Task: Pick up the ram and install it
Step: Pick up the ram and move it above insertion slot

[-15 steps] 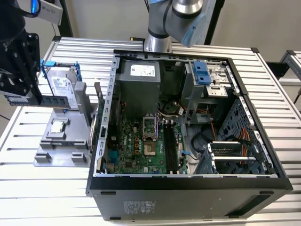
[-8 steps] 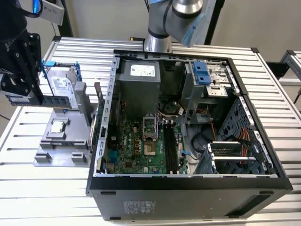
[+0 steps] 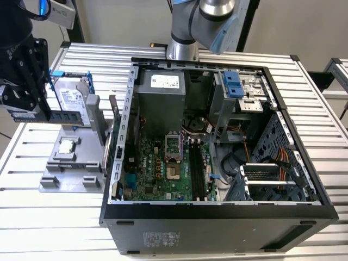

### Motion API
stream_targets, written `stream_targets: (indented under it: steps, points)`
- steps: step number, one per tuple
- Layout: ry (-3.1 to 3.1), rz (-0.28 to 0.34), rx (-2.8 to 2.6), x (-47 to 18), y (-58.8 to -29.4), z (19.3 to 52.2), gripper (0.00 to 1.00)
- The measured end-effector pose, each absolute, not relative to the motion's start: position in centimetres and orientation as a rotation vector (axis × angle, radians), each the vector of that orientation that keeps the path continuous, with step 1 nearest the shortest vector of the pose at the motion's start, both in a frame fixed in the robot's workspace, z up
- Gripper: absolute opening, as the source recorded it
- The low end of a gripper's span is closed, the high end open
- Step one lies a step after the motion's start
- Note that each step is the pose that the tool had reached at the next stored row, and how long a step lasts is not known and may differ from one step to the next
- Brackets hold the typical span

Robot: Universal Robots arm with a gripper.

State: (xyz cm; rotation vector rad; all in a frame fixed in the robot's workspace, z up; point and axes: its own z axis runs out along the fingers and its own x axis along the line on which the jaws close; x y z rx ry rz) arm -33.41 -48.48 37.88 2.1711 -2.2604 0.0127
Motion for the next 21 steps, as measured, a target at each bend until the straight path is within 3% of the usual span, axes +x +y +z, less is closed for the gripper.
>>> stream_targets:
  steps: [21]
  points:
    - [-2.260, 0.013, 2.171, -32.2, -48.5, 37.9, 0.00]
